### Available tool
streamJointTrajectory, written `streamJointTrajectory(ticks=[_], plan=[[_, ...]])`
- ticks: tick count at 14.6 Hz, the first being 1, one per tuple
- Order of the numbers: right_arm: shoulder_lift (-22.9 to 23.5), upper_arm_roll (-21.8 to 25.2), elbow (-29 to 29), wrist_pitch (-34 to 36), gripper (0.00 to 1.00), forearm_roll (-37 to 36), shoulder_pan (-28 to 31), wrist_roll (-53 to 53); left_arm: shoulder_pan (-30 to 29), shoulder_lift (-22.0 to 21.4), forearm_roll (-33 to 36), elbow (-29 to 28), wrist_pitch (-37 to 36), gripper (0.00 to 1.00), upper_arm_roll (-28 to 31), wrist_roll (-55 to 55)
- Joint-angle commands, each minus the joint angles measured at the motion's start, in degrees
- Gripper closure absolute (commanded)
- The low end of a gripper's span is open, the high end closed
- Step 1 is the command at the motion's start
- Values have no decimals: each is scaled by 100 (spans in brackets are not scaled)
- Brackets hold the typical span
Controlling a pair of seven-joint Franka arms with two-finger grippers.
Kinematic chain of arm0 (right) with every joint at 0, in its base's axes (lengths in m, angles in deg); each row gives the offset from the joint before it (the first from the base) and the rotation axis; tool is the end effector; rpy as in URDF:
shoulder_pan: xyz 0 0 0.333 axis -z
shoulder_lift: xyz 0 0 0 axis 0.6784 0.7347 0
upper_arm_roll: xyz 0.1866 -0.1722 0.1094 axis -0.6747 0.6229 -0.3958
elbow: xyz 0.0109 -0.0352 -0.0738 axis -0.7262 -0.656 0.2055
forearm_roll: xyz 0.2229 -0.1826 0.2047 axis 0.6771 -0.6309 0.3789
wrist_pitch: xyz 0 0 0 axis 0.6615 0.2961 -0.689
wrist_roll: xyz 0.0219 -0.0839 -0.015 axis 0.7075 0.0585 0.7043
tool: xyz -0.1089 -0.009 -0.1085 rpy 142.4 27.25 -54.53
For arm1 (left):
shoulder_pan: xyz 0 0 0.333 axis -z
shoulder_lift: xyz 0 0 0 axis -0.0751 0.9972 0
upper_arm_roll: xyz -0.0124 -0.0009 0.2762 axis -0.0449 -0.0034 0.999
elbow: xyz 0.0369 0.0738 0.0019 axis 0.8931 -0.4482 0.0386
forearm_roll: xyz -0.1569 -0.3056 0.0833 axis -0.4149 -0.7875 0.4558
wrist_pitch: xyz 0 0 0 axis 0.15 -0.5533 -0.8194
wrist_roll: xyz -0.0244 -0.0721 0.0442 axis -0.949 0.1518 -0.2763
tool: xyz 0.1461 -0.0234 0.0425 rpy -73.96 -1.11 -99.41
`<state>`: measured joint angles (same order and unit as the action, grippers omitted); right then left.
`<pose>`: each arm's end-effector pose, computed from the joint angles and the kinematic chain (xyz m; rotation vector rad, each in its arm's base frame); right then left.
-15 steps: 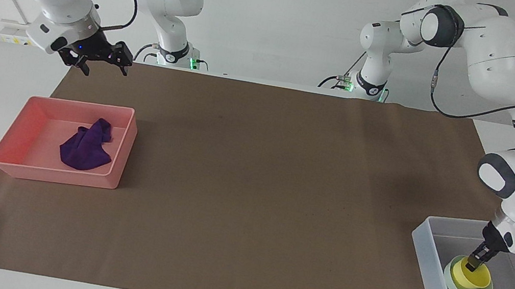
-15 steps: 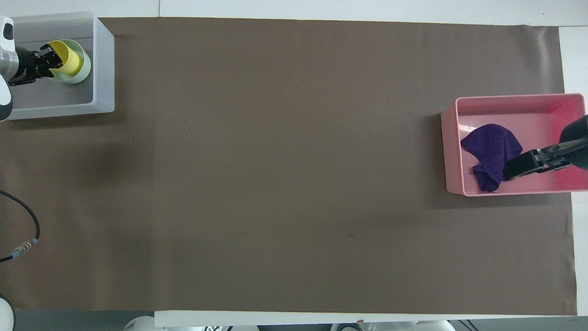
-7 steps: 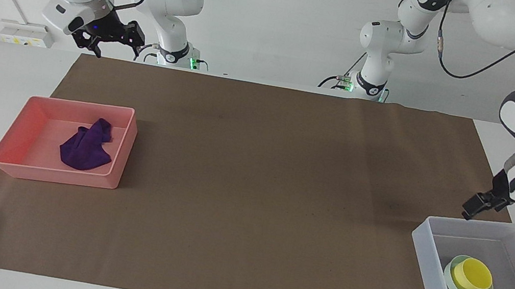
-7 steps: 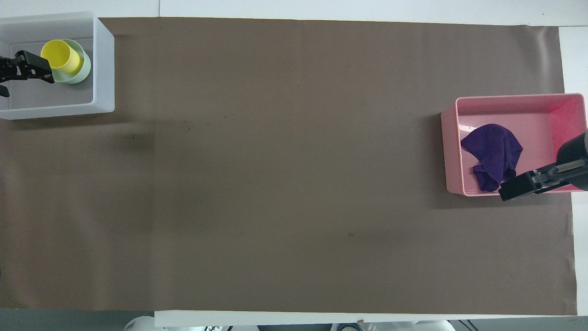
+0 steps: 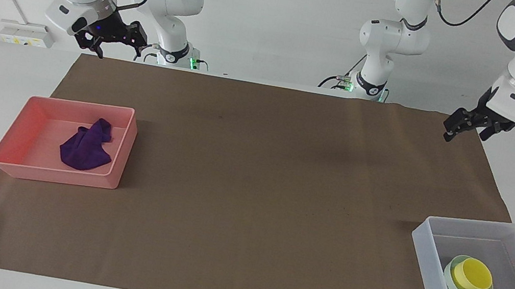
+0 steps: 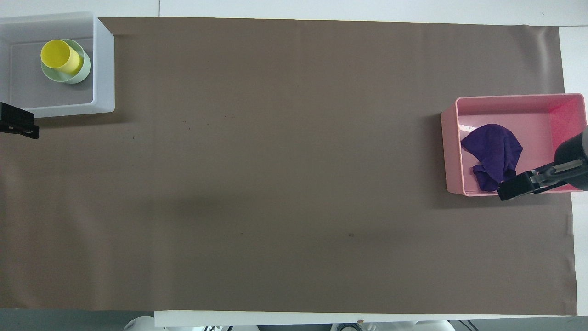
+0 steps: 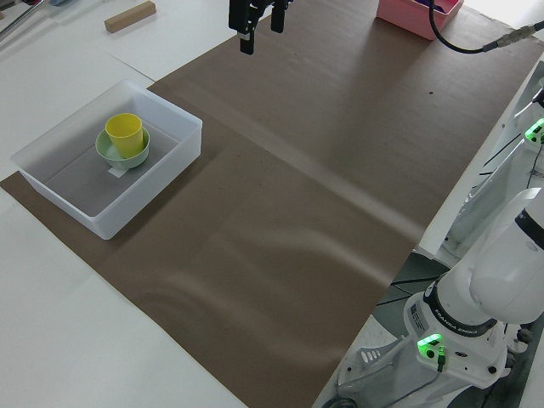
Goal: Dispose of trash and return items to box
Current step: 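Release the cup in the bowl and withdraw the left gripper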
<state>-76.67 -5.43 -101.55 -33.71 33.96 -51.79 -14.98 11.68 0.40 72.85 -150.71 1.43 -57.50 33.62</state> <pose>0.4287 0.0047 0.5148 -3.0781 -0.3511 0.3835 0.4862 -0.0396 0.5532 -3.0765 0.0603 0.1025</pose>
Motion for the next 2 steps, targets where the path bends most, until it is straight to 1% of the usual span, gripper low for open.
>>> streamJointTrajectory(ticks=[1,2], plan=[[-91,14,-72,-46,1,2,37,15,45,333,-98,348,14,0,19,-169],[-91,14,-72,-46,1,2,37,15,45,333,-168,339,102,0,19,-186]])
